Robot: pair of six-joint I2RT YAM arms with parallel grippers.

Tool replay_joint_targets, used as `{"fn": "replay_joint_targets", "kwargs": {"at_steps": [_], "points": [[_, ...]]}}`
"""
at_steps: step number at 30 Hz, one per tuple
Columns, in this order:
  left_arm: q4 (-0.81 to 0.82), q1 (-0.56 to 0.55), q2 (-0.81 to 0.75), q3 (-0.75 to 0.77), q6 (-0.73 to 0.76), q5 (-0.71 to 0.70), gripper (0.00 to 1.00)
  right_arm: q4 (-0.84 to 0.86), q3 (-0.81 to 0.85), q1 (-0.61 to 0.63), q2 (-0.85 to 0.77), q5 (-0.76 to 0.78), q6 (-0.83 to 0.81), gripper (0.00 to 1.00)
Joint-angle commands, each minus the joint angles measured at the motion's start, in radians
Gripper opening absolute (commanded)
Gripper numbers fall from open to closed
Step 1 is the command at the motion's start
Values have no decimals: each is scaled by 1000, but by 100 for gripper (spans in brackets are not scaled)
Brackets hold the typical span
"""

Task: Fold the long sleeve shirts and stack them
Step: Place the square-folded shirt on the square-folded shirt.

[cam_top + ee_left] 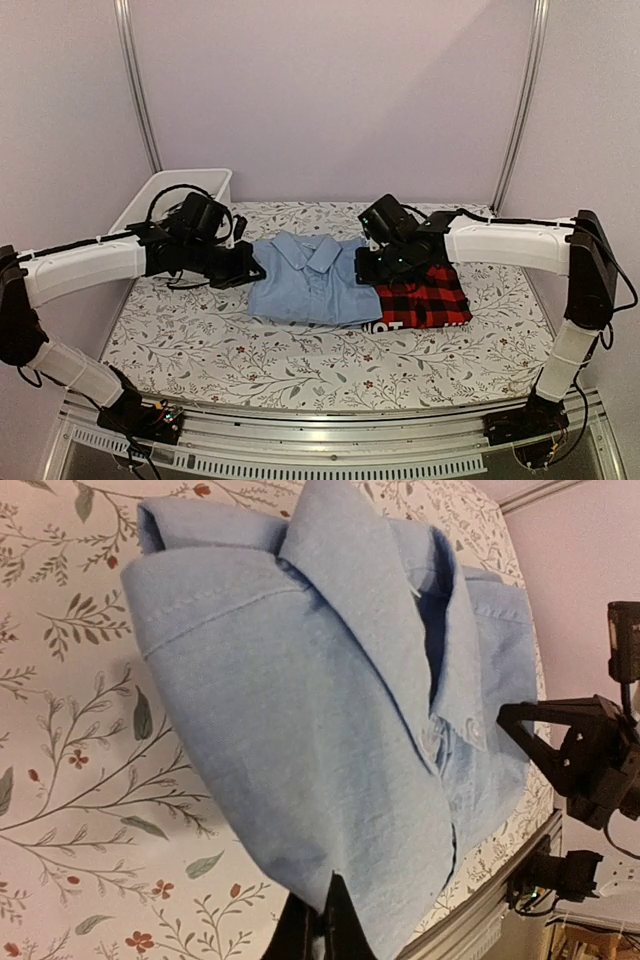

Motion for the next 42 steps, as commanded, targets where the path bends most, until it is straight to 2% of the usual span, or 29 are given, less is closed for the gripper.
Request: {"fn": "replay_joint_targets", "kwargs": {"at_steps": [1, 11, 21, 27, 42], "points": [[108, -93, 133, 136, -51, -33, 0, -12, -104, -94, -153, 59, -41, 0], [157, -245, 516, 513, -83, -67, 0, -10, -312, -293, -390, 82, -95, 0], [169, -324, 747, 741, -117, -98, 0, -8, -410, -450, -459, 86, -150, 0], [176, -334, 808, 779, -149, -97, 0, 17, -433, -510, -436, 69, -178, 0], [183, -338, 871, 755, -188, -87, 0, 93, -451, -559, -302, 53, -215, 0]]}}
